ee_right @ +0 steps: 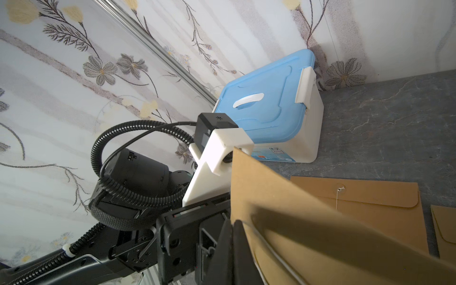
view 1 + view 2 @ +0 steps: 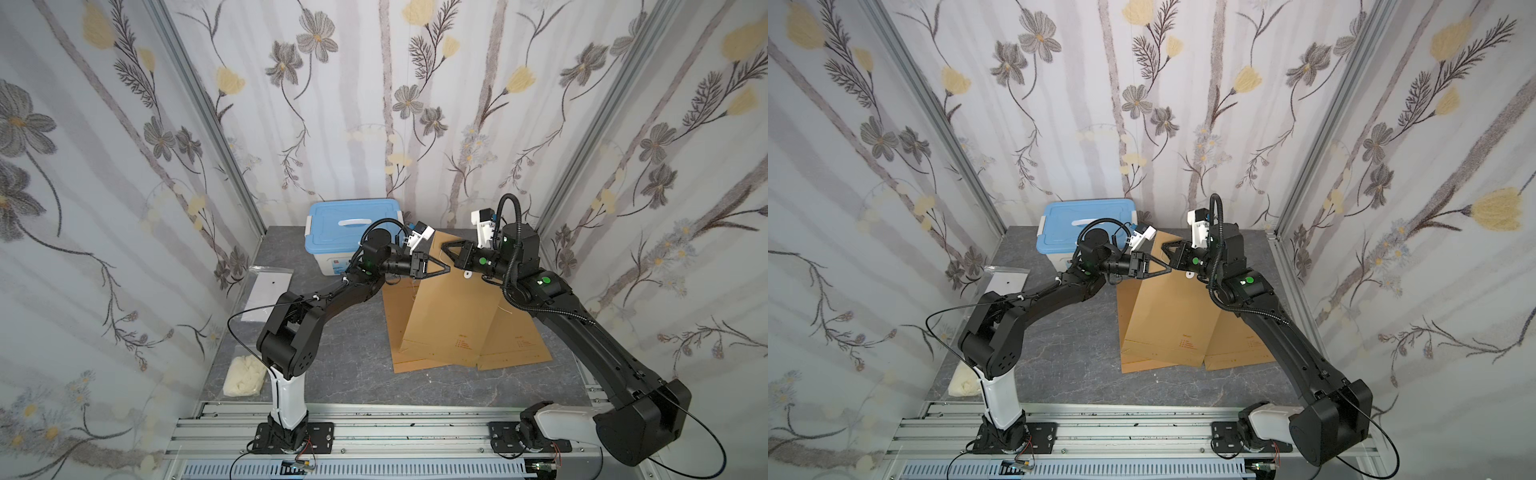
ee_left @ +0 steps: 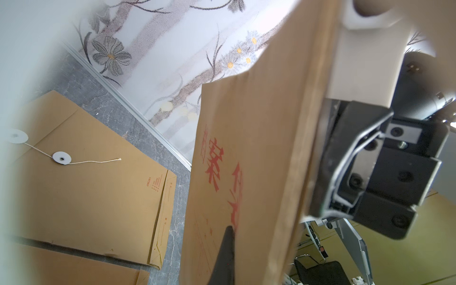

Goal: Close the mouth of the file bag
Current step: Close the file bag.

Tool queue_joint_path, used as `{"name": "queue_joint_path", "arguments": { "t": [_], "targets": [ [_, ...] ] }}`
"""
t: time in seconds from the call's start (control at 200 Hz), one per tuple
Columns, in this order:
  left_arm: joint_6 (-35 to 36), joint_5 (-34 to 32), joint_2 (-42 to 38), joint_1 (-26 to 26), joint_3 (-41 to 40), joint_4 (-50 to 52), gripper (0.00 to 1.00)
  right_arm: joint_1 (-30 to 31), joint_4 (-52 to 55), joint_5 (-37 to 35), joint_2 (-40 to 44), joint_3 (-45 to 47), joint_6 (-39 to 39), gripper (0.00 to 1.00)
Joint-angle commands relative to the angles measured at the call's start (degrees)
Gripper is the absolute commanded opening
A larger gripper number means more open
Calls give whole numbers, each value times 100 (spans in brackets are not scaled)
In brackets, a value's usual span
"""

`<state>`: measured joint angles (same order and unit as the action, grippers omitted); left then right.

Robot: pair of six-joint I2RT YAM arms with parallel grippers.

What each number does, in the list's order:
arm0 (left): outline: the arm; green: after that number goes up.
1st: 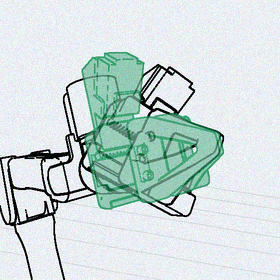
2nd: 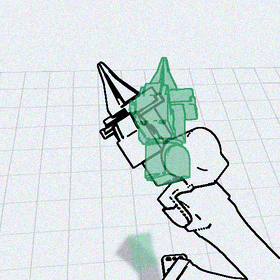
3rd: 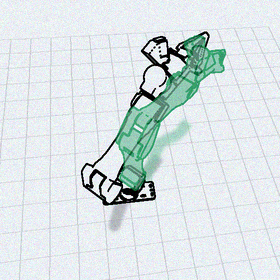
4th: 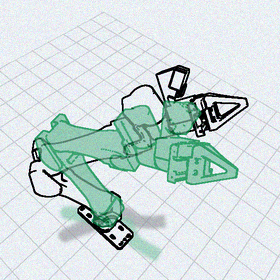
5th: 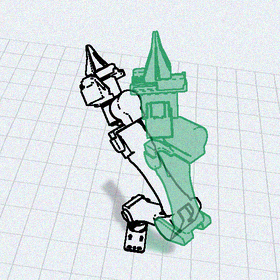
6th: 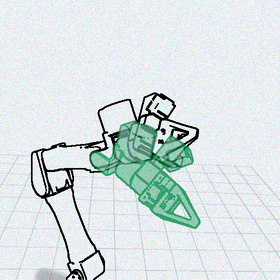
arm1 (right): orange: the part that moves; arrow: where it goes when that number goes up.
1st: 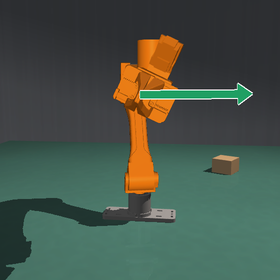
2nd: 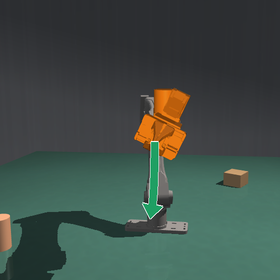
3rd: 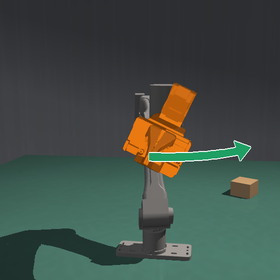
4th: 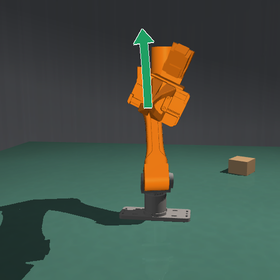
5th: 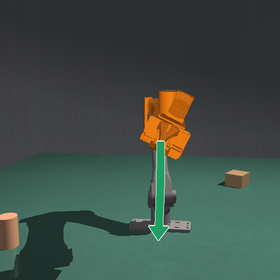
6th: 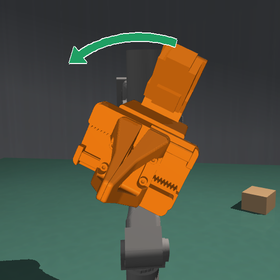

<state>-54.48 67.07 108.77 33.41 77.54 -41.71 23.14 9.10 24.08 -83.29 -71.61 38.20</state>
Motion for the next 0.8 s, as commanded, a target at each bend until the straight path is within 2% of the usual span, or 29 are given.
{"name": "queue_joint_path", "arguments": {
  "t": [0.0,0.36,0.794],
  "targets": [
    [-443,-40,15,-42,-45,-792,0,89,-485,66,-30,61,178,0],
    [-1157,-220,197,-192,-208,-1740,0,484,-1058,294,-182,235,442,0],
    [-1894,-413,286,-402,-386,-2755,0,602,-1454,459,-173,656,652,0]
  ]
}}
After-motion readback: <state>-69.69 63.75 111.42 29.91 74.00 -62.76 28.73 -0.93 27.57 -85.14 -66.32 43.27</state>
